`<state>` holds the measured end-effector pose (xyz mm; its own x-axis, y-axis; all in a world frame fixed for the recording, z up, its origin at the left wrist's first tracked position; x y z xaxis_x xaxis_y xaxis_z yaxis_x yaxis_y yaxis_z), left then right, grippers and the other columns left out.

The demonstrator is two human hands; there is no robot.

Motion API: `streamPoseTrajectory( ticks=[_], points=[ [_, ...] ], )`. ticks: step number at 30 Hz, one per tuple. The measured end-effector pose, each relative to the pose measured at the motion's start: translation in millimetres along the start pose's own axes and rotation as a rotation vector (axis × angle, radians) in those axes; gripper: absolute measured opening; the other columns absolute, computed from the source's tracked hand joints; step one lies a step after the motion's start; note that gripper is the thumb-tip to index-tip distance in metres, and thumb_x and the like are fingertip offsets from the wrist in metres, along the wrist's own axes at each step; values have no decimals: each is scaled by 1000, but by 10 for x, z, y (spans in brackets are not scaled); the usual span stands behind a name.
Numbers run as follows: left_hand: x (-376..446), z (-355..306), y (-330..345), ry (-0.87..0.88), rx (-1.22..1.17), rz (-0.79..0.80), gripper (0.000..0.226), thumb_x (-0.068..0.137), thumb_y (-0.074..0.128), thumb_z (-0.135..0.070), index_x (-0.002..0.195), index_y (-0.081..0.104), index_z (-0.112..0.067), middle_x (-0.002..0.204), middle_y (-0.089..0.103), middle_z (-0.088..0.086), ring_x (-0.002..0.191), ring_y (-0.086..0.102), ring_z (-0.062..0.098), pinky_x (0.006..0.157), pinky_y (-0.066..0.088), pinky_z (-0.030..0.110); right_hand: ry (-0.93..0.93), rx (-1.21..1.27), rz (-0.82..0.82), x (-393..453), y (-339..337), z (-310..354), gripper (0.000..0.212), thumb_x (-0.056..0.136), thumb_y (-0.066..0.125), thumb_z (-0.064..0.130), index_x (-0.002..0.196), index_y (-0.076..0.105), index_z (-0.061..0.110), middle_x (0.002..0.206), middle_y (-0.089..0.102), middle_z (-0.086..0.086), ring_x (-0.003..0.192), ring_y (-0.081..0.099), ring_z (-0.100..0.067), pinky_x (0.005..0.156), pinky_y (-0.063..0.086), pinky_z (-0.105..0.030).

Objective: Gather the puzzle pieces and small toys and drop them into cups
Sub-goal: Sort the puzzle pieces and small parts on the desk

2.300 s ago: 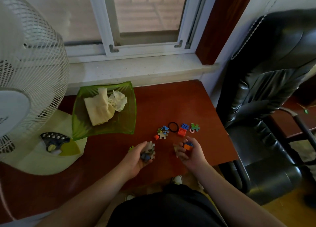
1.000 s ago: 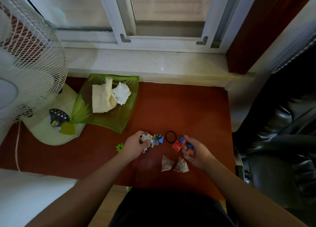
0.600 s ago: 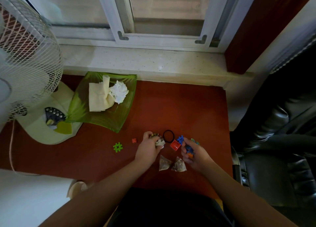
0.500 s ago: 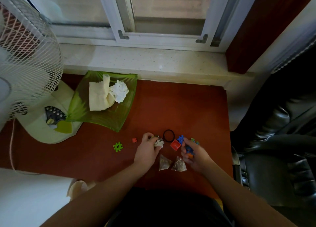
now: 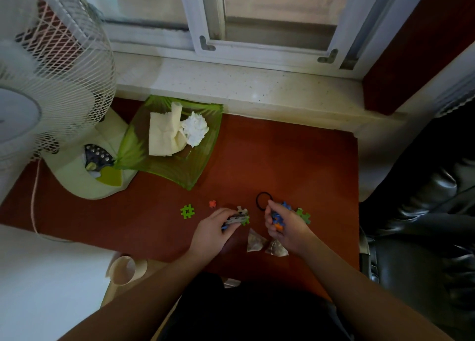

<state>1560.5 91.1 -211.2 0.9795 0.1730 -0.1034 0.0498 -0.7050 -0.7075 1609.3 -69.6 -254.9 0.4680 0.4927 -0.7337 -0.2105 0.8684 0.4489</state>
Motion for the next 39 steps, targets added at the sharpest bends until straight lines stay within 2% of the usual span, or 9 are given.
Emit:
streamPoseTrajectory(
  ticks=[6, 12, 17, 21, 23, 26, 29, 32, 39],
  points=[
    [-135, 148, -156, -58, -58, -85, 21, 86, 65, -30, 105, 67, -19, 99, 62, -13, 94, 60, 6, 81, 41, 14, -5, -30, -18, 40, 68, -39, 29, 100, 49, 27, 78, 51, 8, 64, 47, -3, 48, 36, -13, 43, 20, -26],
    [-182, 361, -117, -329, -339, -22, 45, 88, 67, -15, 128, 52, -30, 112, 58, -18, 85, 67, 12, 73, 57, 30, -57, -287, -92, 38, 125, 60, 23, 102, 48, 27, 100, 62, 8, 63, 52, -4, 46, 38, -14, 44, 17, -28],
    [-7, 219, -48, -307, -197, 75, 28, 88, 67, -17, 115, 64, -15, 109, 57, 5, 78, 67, 20, 68, 60, 38, -76, -314, -139, 16, 169, 183, 22, 101, 50, 26, 105, 67, 13, 63, 55, -5, 46, 41, -14, 41, 31, -25],
    [205, 59, 1, -235, -67, 127, 23, 91, 63, -21, 110, 59, -10, 103, 55, 4, 87, 58, 22, 80, 50, 35, -92, -279, -143, -24, 135, 255, 23, 101, 50, 26, 106, 66, 11, 61, 55, -5, 46, 40, -16, 38, 27, -25],
    [273, -24, 68, -213, 8, 198, 25, 94, 58, -20, 114, 53, -8, 108, 53, 5, 98, 54, 22, 84, 40, 29, -95, -274, -159, -53, 71, 272, 23, 100, 51, 26, 106, 66, 10, 60, 54, -5, 45, 39, -15, 39, 28, -26],
    [314, -86, 245, -175, 145, 358, 32, 96, 55, -22, 123, 46, -6, 127, 44, 11, 111, 53, 28, 93, 39, 35, -123, -260, -165, -99, -48, 296, 23, 100, 50, 25, 107, 64, 8, 61, 53, -5, 42, 39, -15, 47, 42, -32],
    [296, -85, 385, -163, 238, 465, 40, 95, 56, -22, 128, 43, -4, 139, 33, 12, 113, 54, 32, 97, 40, 40, -149, -236, -207, -150, -208, 310, 20, 100, 50, 23, 101, 66, 9, 62, 52, -7, 45, 39, -16, 36, 27, -22],
    [288, -76, 435, -155, 308, 464, 39, 92, 60, -22, 126, 47, -9, 137, 30, 5, 102, 60, 29, 94, 44, 39, -145, -230, -243, -201, -319, 308, 20, 100, 49, 21, 98, 66, 11, 61, 52, -6, 46, 40, -15, 35, 26, -21],
    [291, -79, 345, -179, 265, 374, 37, 88, 67, -22, 122, 57, -15, 128, 39, -3, 100, 60, 23, 89, 42, 32, -140, -218, -270, -239, -472, 293, 20, 100, 49, 22, 98, 66, 11, 62, 53, -5, 47, 42, -14, 36, 28, -21]
  ],
)
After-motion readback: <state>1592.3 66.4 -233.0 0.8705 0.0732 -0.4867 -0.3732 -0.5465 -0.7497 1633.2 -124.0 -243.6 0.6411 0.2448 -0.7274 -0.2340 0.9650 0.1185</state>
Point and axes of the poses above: each hand's wrist, its own x-axis towards the middle knuckle, its own y-axis out of the palm, z = x × y, the point moved 10 cm from there along x, towards the middle knuckle
